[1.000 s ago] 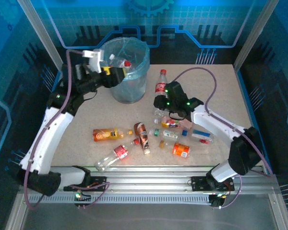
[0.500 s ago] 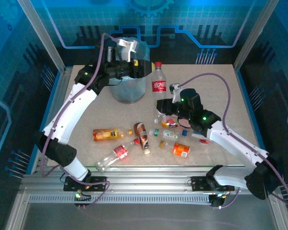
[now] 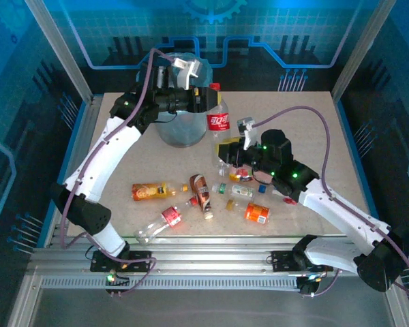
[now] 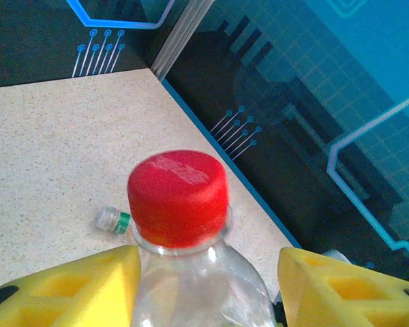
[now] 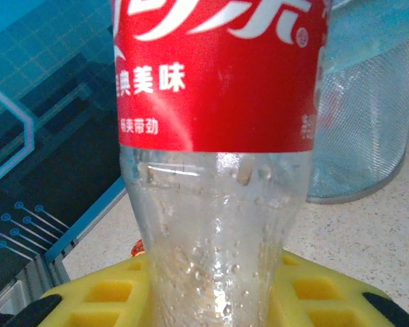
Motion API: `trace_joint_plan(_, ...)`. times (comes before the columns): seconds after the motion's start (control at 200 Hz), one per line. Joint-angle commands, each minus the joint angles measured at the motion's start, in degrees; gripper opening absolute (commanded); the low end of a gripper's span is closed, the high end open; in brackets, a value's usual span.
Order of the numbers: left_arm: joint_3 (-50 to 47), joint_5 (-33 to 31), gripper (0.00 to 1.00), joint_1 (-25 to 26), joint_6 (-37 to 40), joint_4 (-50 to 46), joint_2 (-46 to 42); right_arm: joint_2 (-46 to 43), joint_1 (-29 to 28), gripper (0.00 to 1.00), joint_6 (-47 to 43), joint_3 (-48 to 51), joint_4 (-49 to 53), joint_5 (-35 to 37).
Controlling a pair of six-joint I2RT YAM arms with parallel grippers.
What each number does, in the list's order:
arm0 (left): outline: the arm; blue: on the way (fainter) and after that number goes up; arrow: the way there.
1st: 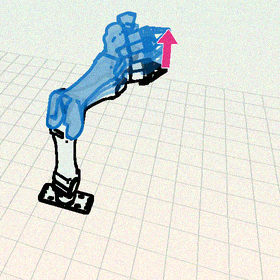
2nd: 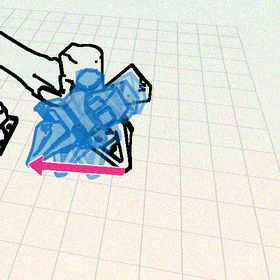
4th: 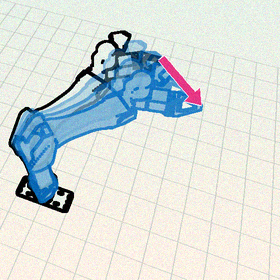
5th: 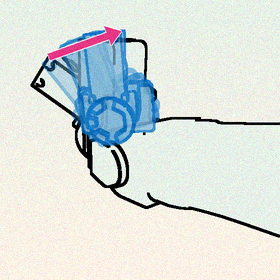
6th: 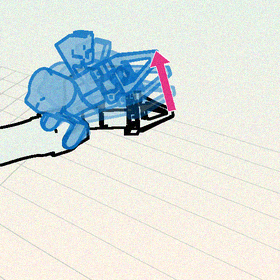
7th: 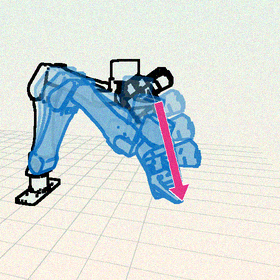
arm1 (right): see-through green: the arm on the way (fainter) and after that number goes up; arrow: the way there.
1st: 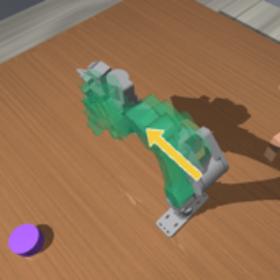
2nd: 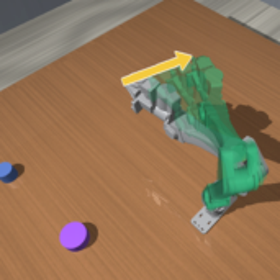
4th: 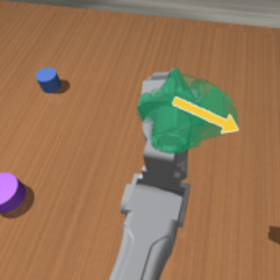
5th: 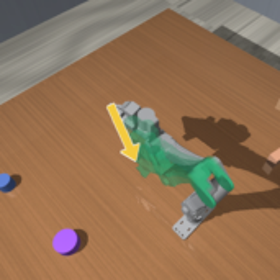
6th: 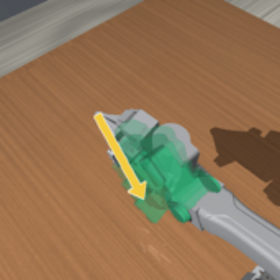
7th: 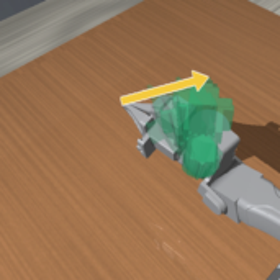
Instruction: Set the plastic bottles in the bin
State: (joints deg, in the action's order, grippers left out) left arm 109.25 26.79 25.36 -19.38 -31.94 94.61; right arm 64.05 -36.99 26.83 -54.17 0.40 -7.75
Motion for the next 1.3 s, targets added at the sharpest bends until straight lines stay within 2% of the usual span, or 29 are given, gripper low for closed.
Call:
trace_joint_plan(0.0, 0.37, -1.85, 0.57, 0.21, 1.31, -0.43, -2.74, -1.00, -1.04, 0.35, -1.72, -0.43, -2.75, -1.95)
trace_joint_plan(0.105, 0.26, -2.79, 0.58, 0.21, 1.87, -0.31, -3.49, -1.03, -1.88, 0.35, -2.45, -1.15, -1.80, -2.29)
trace_joint_plan(0.205, 0.41, -3.05, 0.52, 0.21, 2.06, -0.78, -3.88, -1.28, -2.98, 0.35, -2.53, -0.68, -1.70, -1.96)
trace_joint_plan(0.275, 0.27, -3.06, 0.47, 0.21, 2.03, -0.93, -4.14, -1.38, -3.83, 0.35, -2.69, -0.32, -1.64, -1.47)
trace_joint_plan(0.41, -0.44, -3.52, 0.27, 0.14, 1.95, -1.08, -4.95, -1.65, -4.44, 0.36, -2.81, 0.16, -1.22, -0.29)
trace_joint_plan(0.535, -1.06, -4.48, 0.18, 0.20, 1.97, -1.10, -5.80, -2.13, -4.58, 0.37, -3.04, 0.03, -0.74, 0.78)
trace_joint_plan(0.66, -1.65, -6.76, 0.06, 0.21, 1.89, -0.84, -6.86, -2.26, -4.66, 0.48, -2.83, -1.05, 0.57, 2.84)
trace_joint_plan(0.7, -1.88, -7.71, 0.00, 0.17, 1.89, -0.45, -7.37, -2.19, -4.65, 0.55, -2.77, -1.87, 1.46, 3.77)
trace_joint_plan(0.795, -2.44, -10.69, 0.00, 0.16, 1.80, 1.26, -8.65, -1.79, -4.77, 0.80, -2.26, -4.62, 4.42, 6.32)
trace_joint_plan(0.885, -1.94, -13.76, 0.00, -0.04, 2.54, 2.80, -9.44, -1.52, -4.93, 0.91, -2.19, -6.88, 6.26, 9.16)
trace_joint_plan(1.075, 8.91, -19.96, 0.00, -2.38, 7.24, 0.69, -6.81, -1.65, -4.93, 0.95, -3.81, -10.86, 7.43, 15.70)
trace_joint_plan(1.296, 20.64, -22.68, 0.00, -11.94, 8.15, 1.31, 0.34, -0.15, -4.58, 0.95, -8.62, -14.61, 7.24, 17.85)
